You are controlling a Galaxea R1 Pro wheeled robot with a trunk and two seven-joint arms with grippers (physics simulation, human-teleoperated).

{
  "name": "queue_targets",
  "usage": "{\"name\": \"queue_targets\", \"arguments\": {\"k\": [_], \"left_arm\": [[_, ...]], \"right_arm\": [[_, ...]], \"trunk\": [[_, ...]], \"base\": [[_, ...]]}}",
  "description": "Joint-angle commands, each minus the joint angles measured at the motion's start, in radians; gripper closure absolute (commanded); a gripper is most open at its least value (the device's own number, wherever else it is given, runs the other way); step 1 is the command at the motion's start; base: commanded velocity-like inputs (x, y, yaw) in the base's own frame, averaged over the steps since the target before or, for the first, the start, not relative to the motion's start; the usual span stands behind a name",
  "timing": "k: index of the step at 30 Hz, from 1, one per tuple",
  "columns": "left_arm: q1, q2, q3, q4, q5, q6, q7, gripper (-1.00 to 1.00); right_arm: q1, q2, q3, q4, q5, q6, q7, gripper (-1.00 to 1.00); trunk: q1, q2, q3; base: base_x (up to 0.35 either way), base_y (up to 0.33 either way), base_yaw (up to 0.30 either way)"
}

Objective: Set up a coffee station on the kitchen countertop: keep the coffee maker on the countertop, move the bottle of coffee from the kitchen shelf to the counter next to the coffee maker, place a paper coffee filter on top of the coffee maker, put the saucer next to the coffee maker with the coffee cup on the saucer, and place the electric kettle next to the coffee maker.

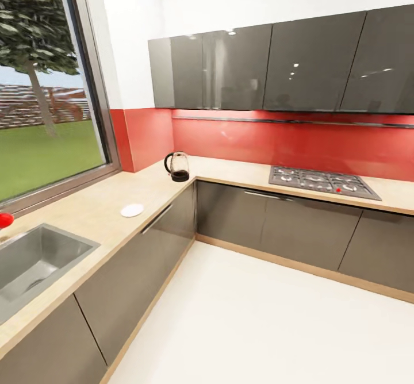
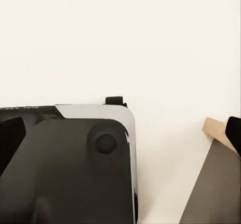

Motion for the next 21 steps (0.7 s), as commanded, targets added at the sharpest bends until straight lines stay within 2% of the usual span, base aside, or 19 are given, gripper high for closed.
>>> {"name": "queue_targets", "arguments": {"k": [1, 14, 21], "left_arm": [[0.001, 0.0, 0.001, -0.002, 0.002, -0.001, 0.002, -1.0], [0.001, 0.0, 0.002, -0.002, 0.003, -0.002, 0.002, -1.0], [0.001, 0.0, 0.001, -0.002, 0.002, -0.003, 0.002, -1.0]], "right_arm": [[-0.001, -0.001, -0.009, -0.001, 0.009, -0.003, 0.003, -1.0], [-0.001, -0.003, -0.011, -0.003, 0.008, -0.003, -0.002, -1.0], [-0.001, -0.003, -0.01, -0.003, 0.008, -0.003, -0.002, -1.0]], "trunk": [[0.001, -0.001, -0.001], [0.001, -0.001, -0.001], [0.001, -0.001, -0.001]], "base": [[0.286, -0.199, 0.0], [0.293, -0.174, 0.0], [0.321, -0.099, 0.0]]}}
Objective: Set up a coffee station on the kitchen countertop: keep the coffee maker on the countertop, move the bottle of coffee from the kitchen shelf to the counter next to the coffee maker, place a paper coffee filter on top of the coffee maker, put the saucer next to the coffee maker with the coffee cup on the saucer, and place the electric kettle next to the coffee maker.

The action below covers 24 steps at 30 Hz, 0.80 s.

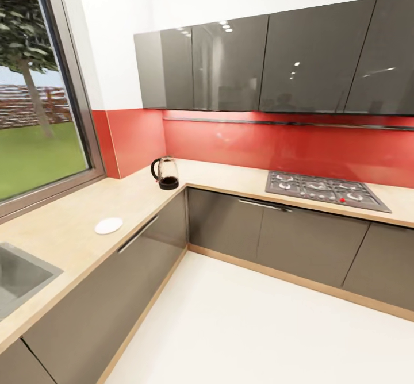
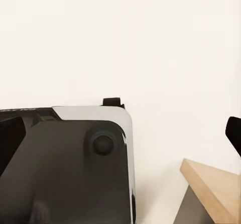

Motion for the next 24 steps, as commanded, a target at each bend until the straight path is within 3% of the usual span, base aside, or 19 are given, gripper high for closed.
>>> {"name": "queue_targets", "arguments": {"k": [1, 15, 24], "left_arm": [[0.001, 0.0, 0.001, -0.002, 0.002, -0.002, 0.001, -1.0], [0.001, -0.001, 0.002, -0.002, 0.002, -0.002, 0.001, -1.0], [0.001, -0.002, 0.003, -0.002, 0.002, -0.002, 0.001, -1.0]], "right_arm": [[-0.001, -0.001, -0.009, 0.001, 0.009, -0.003, 0.004, -1.0], [-0.001, -0.008, -0.009, 0.001, 0.01, -0.005, 0.004, -1.0], [-0.001, -0.003, -0.007, 0.001, 0.01, -0.004, 0.004, -1.0]], "trunk": [[0.001, -0.001, -0.001], [0.001, -0.001, -0.001], [0.001, -0.001, -0.001]], "base": [[0.326, -0.082, 0.0], [0.326, -0.095, 0.0], [0.3, -0.184, 0.0]]}}
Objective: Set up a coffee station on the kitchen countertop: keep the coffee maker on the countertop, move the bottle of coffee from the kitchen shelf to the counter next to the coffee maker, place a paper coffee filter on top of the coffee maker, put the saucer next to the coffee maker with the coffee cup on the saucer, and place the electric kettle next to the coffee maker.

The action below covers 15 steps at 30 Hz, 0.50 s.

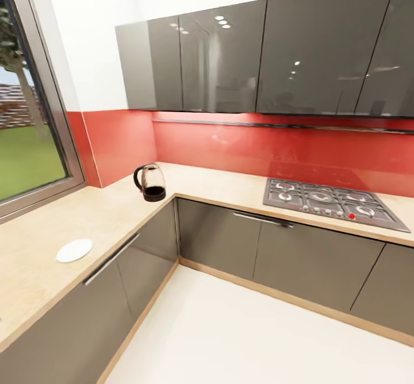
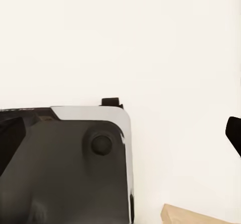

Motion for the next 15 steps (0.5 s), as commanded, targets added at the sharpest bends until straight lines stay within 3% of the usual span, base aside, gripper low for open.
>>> {"name": "queue_targets", "arguments": {"k": [1, 15], "left_arm": [[0.001, 0.0, 0.002, -0.002, 0.002, -0.002, 0.001, -1.0], [0.001, 0.0, 0.002, -0.002, 0.003, -0.002, 0.001, -1.0]], "right_arm": [[-0.001, 0.0, -0.009, 0.001, 0.009, -0.003, 0.004, -1.0], [-0.001, 0.002, -0.009, 0.001, 0.009, -0.003, 0.004, -1.0]], "trunk": [[0.001, -0.001, -0.001], [0.001, -0.001, -0.001]], "base": [[0.285, -0.206, 0.0], [0.284, -0.209, 0.0]]}}
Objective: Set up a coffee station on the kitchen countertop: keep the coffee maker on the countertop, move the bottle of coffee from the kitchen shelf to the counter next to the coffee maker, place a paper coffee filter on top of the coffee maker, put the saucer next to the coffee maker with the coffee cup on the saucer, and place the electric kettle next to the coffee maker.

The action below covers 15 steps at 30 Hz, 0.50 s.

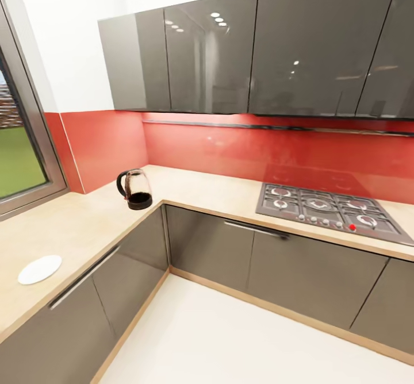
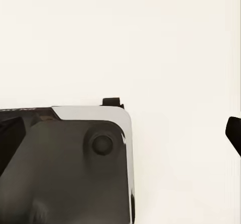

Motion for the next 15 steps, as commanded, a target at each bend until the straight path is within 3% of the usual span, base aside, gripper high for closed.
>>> {"name": "queue_targets", "arguments": {"k": [1, 8, 15], "left_arm": [[0.001, 0.0, 0.002, -0.002, 0.002, -0.002, 0.002, -1.0], [0.001, 0.0, 0.002, -0.002, 0.002, -0.002, 0.002, -1.0], [0.001, 0.0, 0.002, -0.001, 0.003, -0.011, 0.002, -1.0]], "right_arm": [[-0.001, 0.0, -0.009, 0.001, 0.009, -0.003, 0.004, -1.0], [-0.001, -0.001, -0.009, 0.001, 0.009, -0.003, 0.004, -1.0], [-0.001, 0.0, -0.009, 0.001, 0.009, -0.003, 0.004, -1.0]], "trunk": [[0.001, -0.001, -0.001], [0.001, -0.001, -0.001], [0.001, -0.001, -0.001]], "base": [[0.281, -0.218, 0.0], [0.252, -0.241, 0.04], [0.217, -0.266, 0.172]]}}
